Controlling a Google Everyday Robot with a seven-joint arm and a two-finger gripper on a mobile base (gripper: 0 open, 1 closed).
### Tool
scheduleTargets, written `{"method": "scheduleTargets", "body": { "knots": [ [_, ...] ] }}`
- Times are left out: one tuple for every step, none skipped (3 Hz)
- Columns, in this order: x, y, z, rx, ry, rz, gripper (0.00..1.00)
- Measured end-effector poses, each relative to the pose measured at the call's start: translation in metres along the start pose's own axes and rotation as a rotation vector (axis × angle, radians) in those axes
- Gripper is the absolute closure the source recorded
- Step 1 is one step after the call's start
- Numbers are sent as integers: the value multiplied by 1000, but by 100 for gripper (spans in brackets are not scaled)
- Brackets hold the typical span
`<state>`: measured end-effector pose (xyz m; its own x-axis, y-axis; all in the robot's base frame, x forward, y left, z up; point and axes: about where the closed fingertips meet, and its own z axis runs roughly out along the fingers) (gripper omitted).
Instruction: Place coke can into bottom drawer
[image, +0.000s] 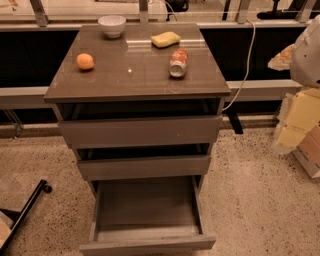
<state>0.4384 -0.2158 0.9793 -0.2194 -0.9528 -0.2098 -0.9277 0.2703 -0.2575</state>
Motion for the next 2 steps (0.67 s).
{"method": "scheduleTargets", "body": {
  "knots": [
    [0,0,0,0,0,0,0],
    [-13,-13,10,32,-70,31,0]
  ]
}}
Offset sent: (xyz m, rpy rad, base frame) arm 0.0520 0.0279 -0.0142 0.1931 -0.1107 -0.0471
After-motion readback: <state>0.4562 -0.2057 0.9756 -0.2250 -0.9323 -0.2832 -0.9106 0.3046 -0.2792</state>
